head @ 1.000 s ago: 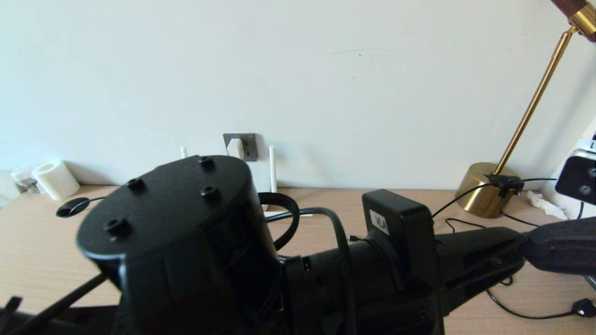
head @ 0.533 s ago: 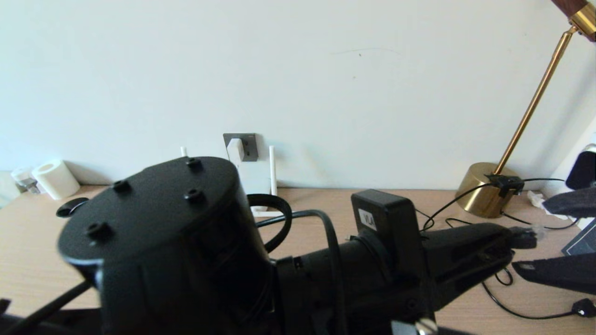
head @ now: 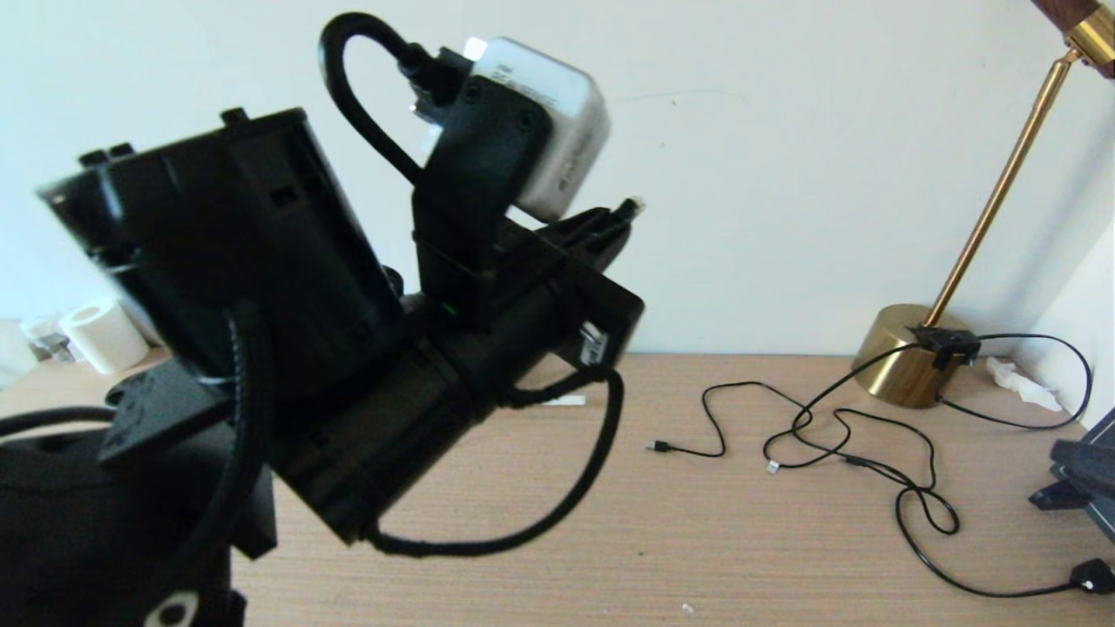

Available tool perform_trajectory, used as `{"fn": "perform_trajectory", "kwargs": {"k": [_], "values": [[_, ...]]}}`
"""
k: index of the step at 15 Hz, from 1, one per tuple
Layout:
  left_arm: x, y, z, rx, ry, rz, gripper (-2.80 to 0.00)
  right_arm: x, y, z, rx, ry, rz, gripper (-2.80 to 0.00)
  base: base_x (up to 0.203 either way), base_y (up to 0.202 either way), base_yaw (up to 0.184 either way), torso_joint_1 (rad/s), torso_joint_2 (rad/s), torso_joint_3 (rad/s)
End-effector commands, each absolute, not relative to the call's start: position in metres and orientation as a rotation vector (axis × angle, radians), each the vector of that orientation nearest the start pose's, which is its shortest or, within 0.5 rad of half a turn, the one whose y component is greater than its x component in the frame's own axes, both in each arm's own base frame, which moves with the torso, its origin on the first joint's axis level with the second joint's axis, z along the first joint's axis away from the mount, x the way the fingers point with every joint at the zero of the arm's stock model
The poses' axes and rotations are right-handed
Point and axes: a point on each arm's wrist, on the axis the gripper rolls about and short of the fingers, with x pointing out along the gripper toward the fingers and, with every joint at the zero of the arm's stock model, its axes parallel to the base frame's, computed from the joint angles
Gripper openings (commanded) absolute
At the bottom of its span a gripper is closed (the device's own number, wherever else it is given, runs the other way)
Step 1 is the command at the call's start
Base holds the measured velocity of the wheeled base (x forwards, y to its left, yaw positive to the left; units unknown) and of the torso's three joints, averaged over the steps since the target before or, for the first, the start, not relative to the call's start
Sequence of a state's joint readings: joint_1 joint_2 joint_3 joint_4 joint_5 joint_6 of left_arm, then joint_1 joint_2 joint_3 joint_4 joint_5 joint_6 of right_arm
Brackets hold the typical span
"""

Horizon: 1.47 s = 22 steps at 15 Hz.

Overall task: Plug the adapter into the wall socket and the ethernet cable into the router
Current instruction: Align cable and router interface

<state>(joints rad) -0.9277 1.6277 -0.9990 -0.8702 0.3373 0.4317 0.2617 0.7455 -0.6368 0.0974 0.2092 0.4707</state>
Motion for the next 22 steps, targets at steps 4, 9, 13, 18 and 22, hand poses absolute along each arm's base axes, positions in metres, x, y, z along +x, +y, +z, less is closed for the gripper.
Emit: {"fn": "perform_trajectory", "kwargs": {"k": [4,9,13,18,22], "values": [[0.224,-0.178,0.269,0.105,0.003,-0.345,-2.80,-0.027,-0.013,0.189,-0.021,0.146,-0.031,0.00,0.000,0.000,0.000,0.000,0.00,0.000],[0.232,-0.144,0.250,-0.044,0.206,-0.216,-2.80,-0.028,-0.012,0.144,-0.095,0.362,-0.196,0.00,0.000,0.000,0.000,0.000,0.00,0.000],[0.228,-0.141,0.236,-0.042,0.248,-0.210,-2.80,-0.031,-0.008,0.107,-0.117,0.421,-0.243,0.00,0.000,0.000,0.000,0.000,0.00,0.000],[0.230,-0.142,0.209,-0.002,0.339,-0.200,-2.80,-0.037,-0.001,0.078,-0.066,0.196,-0.016,0.00,0.000,0.000,0.000,0.000,0.00,0.000],[0.240,-0.150,0.183,0.032,0.422,-0.186,-2.80,-0.032,-0.001,0.077,-0.048,0.151,-0.006,0.00,0.000,0.000,0.000,0.000,0.00,0.000]]}}
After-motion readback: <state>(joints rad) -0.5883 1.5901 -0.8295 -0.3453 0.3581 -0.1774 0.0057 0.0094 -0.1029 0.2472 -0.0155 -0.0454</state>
